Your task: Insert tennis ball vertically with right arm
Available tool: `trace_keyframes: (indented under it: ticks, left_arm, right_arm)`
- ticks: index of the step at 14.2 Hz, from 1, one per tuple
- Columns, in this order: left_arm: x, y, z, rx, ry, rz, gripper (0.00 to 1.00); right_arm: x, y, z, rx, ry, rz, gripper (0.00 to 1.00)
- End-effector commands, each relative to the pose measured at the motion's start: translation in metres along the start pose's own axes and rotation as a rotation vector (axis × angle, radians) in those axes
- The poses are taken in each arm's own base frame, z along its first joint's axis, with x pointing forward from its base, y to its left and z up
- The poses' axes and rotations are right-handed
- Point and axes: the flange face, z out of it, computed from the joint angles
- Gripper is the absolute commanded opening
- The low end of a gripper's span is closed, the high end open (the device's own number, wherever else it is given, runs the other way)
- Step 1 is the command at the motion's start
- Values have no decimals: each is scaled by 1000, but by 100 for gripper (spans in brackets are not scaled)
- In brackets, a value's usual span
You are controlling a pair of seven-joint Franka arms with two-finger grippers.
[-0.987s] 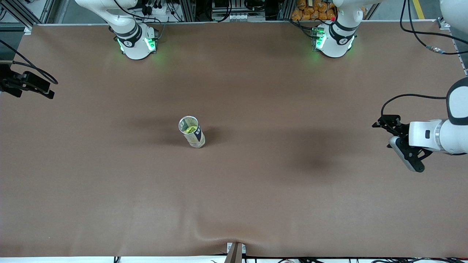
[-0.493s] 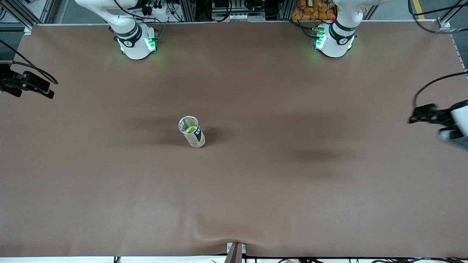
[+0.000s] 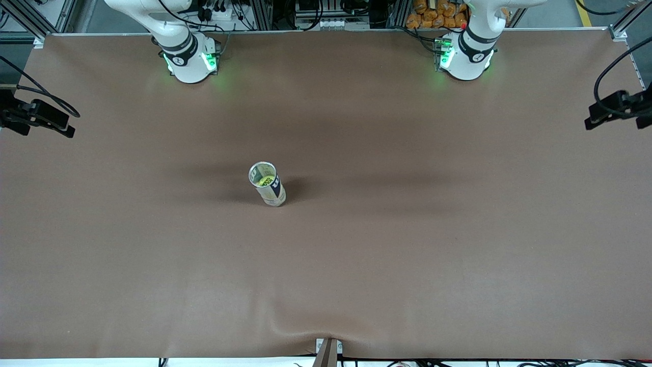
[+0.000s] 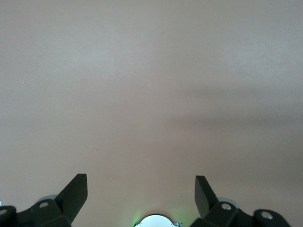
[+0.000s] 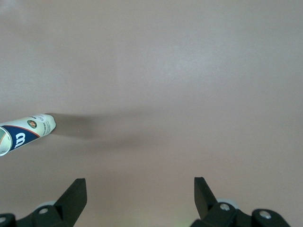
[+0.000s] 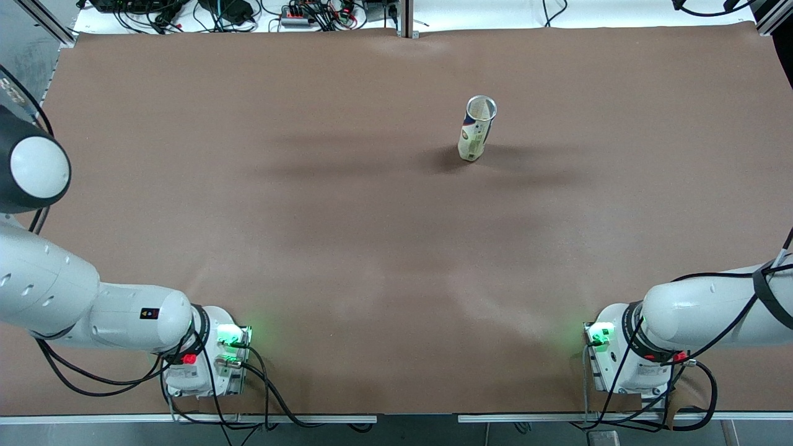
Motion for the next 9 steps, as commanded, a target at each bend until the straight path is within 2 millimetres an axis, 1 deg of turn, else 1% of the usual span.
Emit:
trace_keyframes:
  ticks: [1, 3, 4, 6, 7, 9]
  left_arm:
    - [-14, -11, -7, -2, 17, -30, 100]
    - [-30, -11, -6, -10, 14, -19, 100]
    - [-35, -14, 3, -13, 11, -23, 100]
    - [-46, -16, 13, -17, 49, -15, 100]
    - [-50, -15, 16, -23, 46, -15, 100]
    - [-48, -15, 16, -28, 46, -16, 100]
  right_arm:
    - [-2, 4, -4, -10, 2, 22, 100]
    - [-2, 4, -4, -10, 4, 22, 100]
    - [-2, 4, -4, -10, 4, 22, 100]
    - [-2, 0, -4, -10, 4, 11, 100]
    - [-2, -1, -4, -12, 7, 10, 100]
    - [0, 5, -3, -8, 10, 16, 100]
